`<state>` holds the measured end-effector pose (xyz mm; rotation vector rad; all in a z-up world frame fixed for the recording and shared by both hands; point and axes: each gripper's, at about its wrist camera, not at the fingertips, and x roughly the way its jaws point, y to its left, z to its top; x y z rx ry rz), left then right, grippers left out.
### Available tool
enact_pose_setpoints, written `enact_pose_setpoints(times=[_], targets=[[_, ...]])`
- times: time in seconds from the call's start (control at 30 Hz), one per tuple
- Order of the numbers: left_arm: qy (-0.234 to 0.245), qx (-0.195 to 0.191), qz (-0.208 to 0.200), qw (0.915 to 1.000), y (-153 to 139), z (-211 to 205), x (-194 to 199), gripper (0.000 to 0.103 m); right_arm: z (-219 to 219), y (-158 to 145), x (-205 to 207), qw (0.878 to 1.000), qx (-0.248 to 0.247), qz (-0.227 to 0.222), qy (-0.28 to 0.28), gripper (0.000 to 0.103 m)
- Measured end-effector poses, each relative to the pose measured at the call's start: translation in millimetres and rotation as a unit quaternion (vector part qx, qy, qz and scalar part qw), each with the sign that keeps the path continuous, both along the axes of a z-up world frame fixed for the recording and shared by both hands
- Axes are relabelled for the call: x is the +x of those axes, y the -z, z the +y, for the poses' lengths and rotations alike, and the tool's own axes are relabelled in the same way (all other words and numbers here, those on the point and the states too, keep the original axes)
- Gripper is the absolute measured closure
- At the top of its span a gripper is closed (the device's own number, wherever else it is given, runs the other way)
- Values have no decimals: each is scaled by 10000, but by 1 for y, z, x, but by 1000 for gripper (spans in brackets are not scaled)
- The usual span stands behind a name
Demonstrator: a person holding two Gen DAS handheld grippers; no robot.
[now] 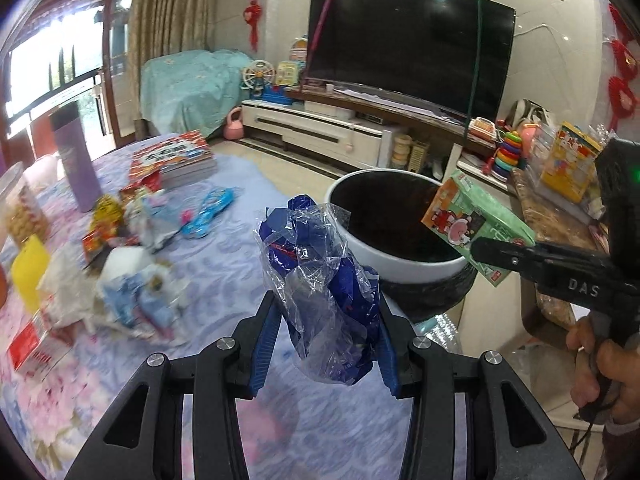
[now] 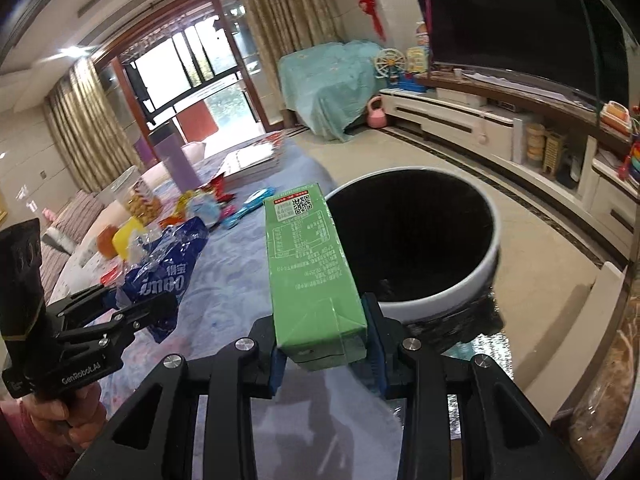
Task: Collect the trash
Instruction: 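Carry both items over the bin and open both grippers to drop them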
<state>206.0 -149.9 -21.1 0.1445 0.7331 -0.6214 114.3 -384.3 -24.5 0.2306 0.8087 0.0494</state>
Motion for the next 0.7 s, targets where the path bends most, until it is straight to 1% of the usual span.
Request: enact_pose_setpoints(times=[0.23,0.43,0.7], targets=[[260,-12,44,9997,4,-40,37,60,-28,3,21,9998,-38,175,125,69],[391,4,126,9992,9,-71,67,59,-47,8,38,9992,-63,340,202,69],[495,0,247,9985,14,-103,93,59,-61,11,57,9988,-48,454,193,69]])
